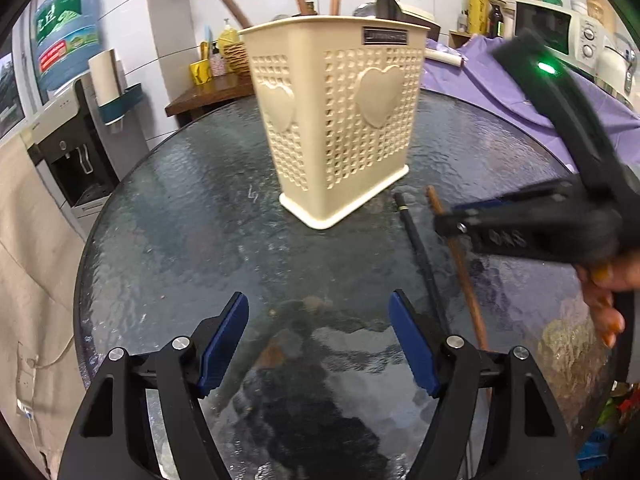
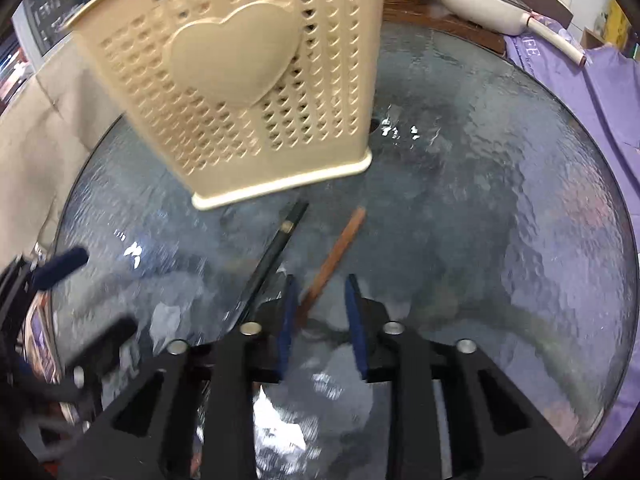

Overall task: Organize utensils
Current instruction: 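Grasp a black chopstick with the left gripper while the right grasps a wooden chopstick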

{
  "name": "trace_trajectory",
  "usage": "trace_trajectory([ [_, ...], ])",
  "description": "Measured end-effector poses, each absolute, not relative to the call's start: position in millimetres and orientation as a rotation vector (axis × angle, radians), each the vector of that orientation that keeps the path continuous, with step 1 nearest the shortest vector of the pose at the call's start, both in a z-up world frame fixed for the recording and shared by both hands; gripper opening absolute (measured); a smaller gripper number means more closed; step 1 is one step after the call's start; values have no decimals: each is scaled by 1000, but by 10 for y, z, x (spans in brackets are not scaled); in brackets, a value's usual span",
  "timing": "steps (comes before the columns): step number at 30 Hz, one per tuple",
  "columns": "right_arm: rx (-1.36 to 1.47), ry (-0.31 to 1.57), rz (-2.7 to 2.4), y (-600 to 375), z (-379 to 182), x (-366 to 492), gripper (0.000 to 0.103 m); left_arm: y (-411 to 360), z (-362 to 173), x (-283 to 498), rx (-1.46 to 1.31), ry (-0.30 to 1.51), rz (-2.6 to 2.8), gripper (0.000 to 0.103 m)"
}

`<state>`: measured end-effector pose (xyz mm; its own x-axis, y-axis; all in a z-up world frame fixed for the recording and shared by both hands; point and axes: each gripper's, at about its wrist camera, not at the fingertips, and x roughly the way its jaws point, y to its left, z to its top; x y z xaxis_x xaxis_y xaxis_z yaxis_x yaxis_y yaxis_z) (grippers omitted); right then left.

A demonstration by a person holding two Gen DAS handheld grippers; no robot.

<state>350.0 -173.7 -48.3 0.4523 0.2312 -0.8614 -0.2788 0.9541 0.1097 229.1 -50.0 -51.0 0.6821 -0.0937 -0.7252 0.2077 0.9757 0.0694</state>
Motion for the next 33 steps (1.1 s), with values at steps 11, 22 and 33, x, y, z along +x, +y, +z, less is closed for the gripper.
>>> trace_trajectory([
  [11,-53,1075,349,-1836,-497,3744,10,-700,-523,2490,103,871,-257,60],
  [22,-87,1075,360,-2056,-507,3753,8,-1163,-608,2810,176,920,-276,39],
  [33,-84,1079,371,-2180,-509,3819,8,-1256,-656,3082,176,951,-256,23],
])
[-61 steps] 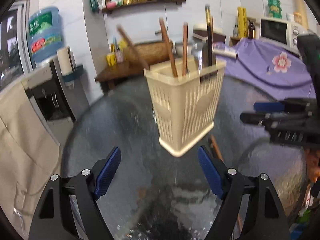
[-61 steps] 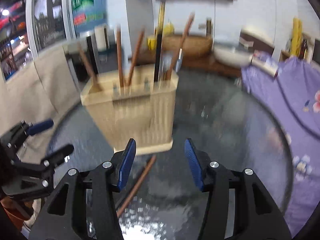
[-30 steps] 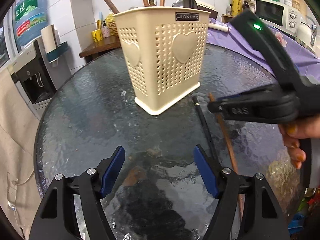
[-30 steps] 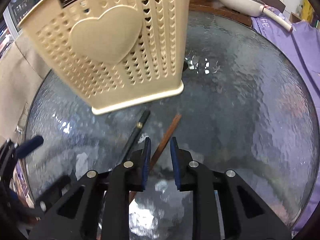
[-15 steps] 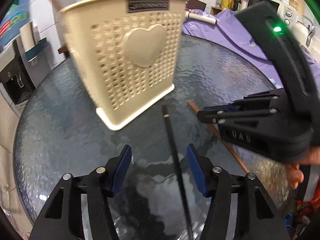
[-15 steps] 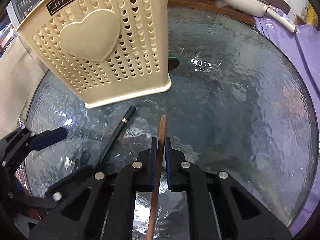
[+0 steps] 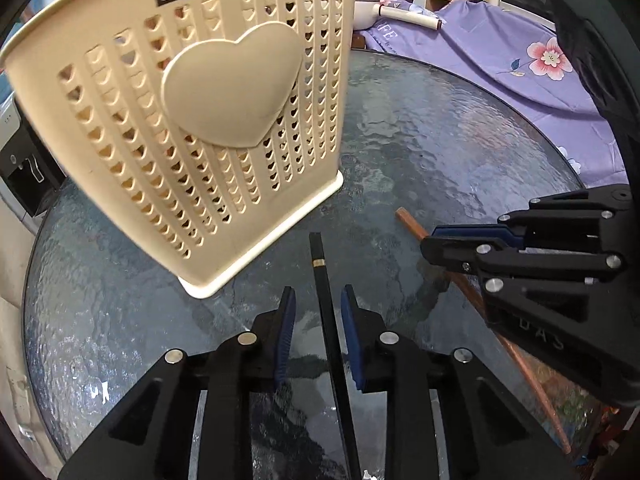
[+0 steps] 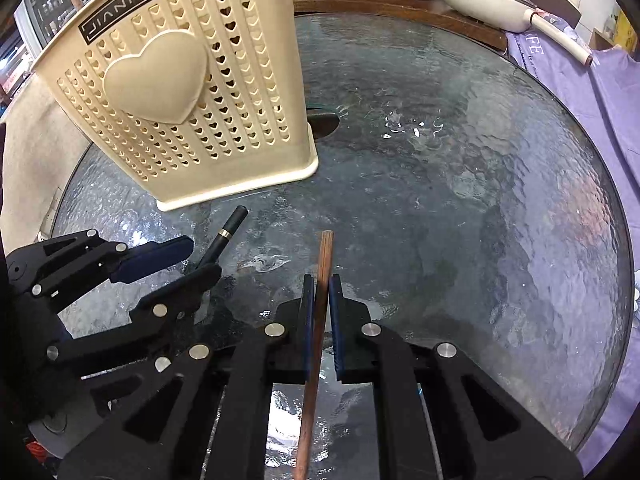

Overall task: Organize utensils
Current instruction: 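Grasp a black chopstick with the left gripper while the right grasps a wooden chopstick, then lift both chopsticks over the holder and lower them inside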

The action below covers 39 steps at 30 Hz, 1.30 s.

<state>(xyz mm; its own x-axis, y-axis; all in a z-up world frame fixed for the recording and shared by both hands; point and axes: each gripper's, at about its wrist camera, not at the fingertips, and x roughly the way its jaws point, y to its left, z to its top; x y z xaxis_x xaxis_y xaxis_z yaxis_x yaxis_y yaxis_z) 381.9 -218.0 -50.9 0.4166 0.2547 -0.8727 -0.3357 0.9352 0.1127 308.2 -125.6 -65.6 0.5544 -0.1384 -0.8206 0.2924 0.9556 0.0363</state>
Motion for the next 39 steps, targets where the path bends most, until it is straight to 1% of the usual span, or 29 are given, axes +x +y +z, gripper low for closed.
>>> trace_trajectory([
  [3,-80,1082,373,-2203,-513,3860,8,-1304,-635,3213,190,954,-257,21],
  [9,-71,1086,372,-2272,-532,3998,8,-1411,-649,3268,200,954,-270,8],
  [20,-71,1051,338,-2194,-547,3902,8,-1399,-663,3228,166,961,-269,7],
  [24,-34,1011,345,-2226,-501,3820,8,-1276,-562,3171,131,931,-273,7],
  [28,7,945,370,-2306,-305,3691,7,-1124,-317,3026,80,868,-287,7],
  [34,69,806,433,-2405,212,3395,7,-870,212,2656,15,726,-313,7],
  [39,65,687,484,-2417,660,3069,7,-721,521,2388,0,641,-326,7],
])
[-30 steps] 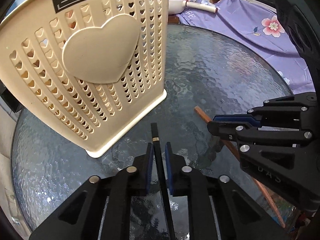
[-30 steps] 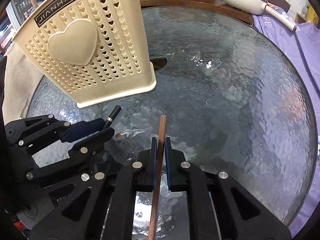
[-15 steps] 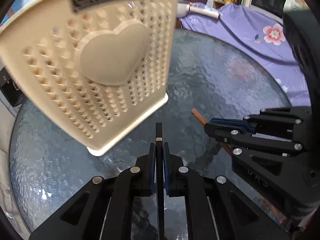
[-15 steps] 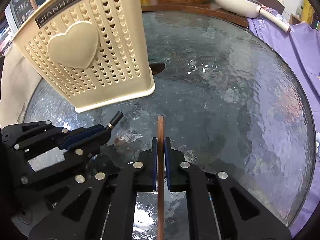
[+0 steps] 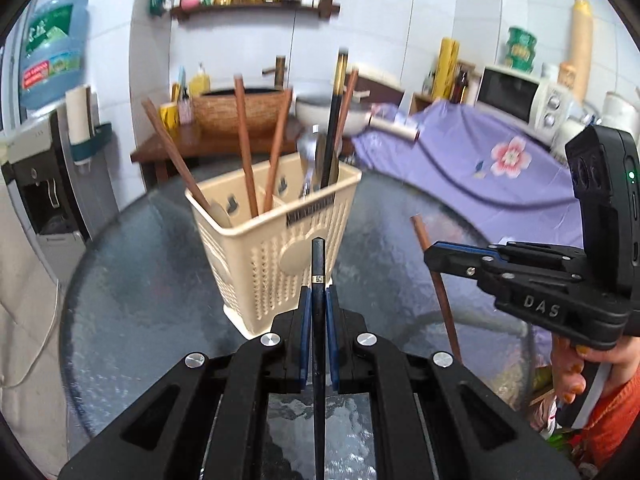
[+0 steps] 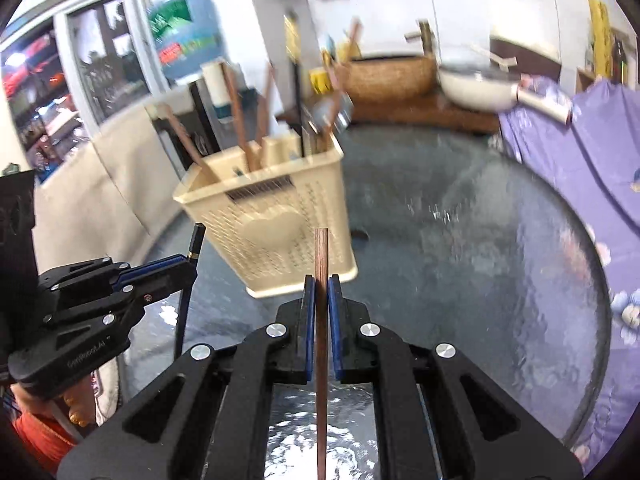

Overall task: Organize utensils
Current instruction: 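Lift both chopsticks over the holder and lower them inside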

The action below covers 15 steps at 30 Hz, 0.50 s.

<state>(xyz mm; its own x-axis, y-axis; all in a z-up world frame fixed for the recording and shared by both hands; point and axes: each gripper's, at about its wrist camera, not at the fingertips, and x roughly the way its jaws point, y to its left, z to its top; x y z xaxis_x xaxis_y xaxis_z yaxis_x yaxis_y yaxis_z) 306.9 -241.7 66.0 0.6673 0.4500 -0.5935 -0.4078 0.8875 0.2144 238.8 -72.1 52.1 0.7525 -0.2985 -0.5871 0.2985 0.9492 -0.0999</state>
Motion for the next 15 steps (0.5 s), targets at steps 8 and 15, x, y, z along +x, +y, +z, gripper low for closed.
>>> trace_trajectory([
  [8,52,594,564,-2434,1107,2642,7,-616,835,2053,-7,562,-352,7],
  [15,22,583,586,-2364,1176,2540,7,-605,896,1991,-6,541,-352,7],
])
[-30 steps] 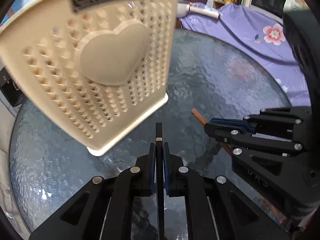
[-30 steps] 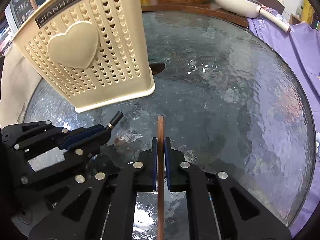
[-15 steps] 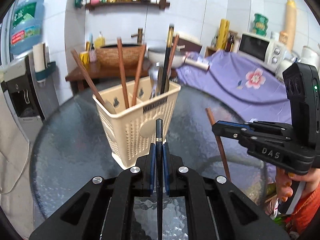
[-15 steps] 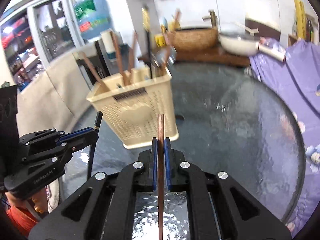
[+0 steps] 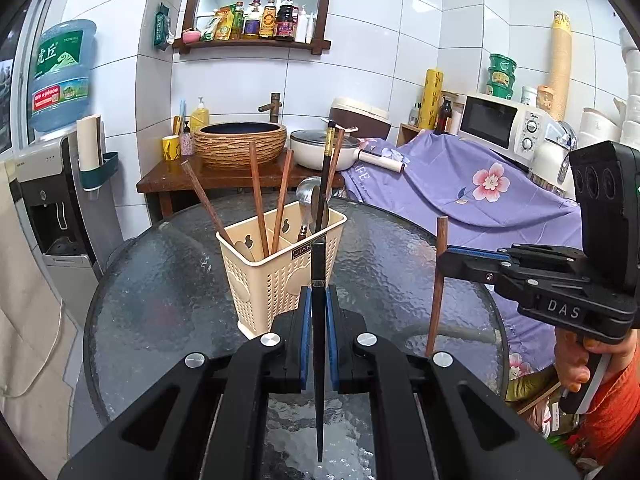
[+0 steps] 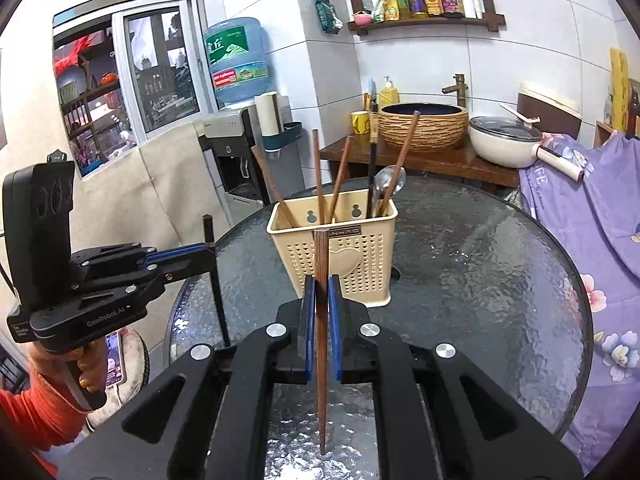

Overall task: Organize utensils
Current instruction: 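Lift both chopsticks over the holder and lower them inside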

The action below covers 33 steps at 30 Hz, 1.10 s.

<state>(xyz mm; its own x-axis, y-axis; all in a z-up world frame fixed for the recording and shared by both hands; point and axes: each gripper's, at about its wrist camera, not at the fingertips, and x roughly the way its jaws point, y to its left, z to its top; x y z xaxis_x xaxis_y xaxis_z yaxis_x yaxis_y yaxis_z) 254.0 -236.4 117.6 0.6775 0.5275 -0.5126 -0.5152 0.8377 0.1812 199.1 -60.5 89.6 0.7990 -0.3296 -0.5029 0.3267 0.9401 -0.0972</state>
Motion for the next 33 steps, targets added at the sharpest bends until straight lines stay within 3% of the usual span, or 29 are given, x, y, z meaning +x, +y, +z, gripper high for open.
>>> trace_trajectory([
  [21,-28,539,588,-2212,1451,2675,7,-574,1108,2048,12,500,-354,7],
  [33,-52,468,601,-2189,2206,2844,7,-509,1817,2172,12,423,-381,7],
])
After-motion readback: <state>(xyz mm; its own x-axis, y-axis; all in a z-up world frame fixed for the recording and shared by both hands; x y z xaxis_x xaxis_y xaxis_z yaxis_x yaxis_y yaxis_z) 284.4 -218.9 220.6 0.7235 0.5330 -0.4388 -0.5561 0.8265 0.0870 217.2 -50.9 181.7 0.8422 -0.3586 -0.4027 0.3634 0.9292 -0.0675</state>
